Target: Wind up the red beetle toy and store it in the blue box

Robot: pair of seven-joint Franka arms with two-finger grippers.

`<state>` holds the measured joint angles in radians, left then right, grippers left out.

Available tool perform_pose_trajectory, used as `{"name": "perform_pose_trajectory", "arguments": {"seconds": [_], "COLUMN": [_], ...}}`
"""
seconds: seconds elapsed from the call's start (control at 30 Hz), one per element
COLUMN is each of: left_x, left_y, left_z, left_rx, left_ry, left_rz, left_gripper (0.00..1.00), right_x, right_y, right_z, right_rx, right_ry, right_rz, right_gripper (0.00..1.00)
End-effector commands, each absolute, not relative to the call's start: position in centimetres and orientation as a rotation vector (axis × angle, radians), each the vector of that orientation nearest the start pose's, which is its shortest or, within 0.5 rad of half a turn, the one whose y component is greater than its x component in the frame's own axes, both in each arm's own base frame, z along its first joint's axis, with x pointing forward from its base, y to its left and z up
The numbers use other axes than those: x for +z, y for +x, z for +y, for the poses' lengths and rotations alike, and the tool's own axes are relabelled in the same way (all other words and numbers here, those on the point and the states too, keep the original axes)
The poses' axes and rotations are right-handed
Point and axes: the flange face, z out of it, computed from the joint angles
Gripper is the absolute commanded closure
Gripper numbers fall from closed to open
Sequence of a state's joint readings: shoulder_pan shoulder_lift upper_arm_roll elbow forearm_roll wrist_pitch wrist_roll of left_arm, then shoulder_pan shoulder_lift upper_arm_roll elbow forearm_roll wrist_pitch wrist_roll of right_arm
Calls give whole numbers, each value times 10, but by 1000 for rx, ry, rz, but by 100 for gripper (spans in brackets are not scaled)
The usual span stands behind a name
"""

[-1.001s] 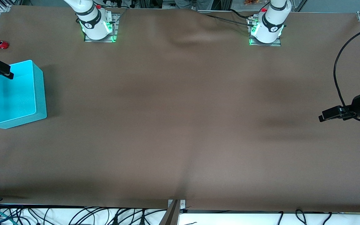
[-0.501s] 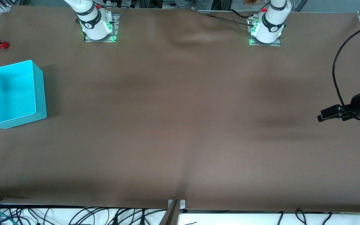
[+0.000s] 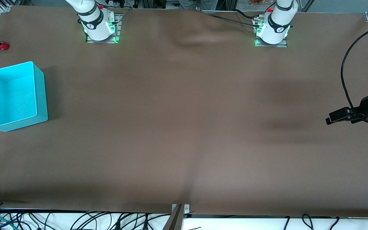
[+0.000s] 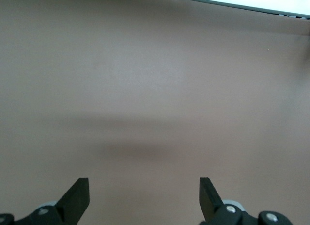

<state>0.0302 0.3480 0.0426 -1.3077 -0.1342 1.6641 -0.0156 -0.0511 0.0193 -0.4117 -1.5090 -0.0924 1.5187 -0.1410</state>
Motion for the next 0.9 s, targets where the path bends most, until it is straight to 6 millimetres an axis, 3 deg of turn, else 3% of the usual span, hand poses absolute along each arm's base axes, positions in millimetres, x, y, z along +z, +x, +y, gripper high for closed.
{"name": "perform_pose_trajectory", "arguments": {"seconds": [0.0,0.5,0.77,0.87], "left_x": [555,555,554,554], "left_y": [661,661,661,661], "left_z": [32,32,33,33], "left_rx": [-21,-21,-21,-21], "left_ry": [-3238,-3238,-3237,-3237], "left_rz": [-135,-135,-137,-135], "left_gripper": [0,0,0,0], "right_x": [640,648,653,654], "right_y": [487,468,450,445], "right_z": [-268,-297,-337,-344], "right_rx": [67,36,-48,-52], "right_ry": [-3194,-3180,-3198,-3192], "right_rz": [585,697,824,848], "right_gripper": [0,0,0,0]}}
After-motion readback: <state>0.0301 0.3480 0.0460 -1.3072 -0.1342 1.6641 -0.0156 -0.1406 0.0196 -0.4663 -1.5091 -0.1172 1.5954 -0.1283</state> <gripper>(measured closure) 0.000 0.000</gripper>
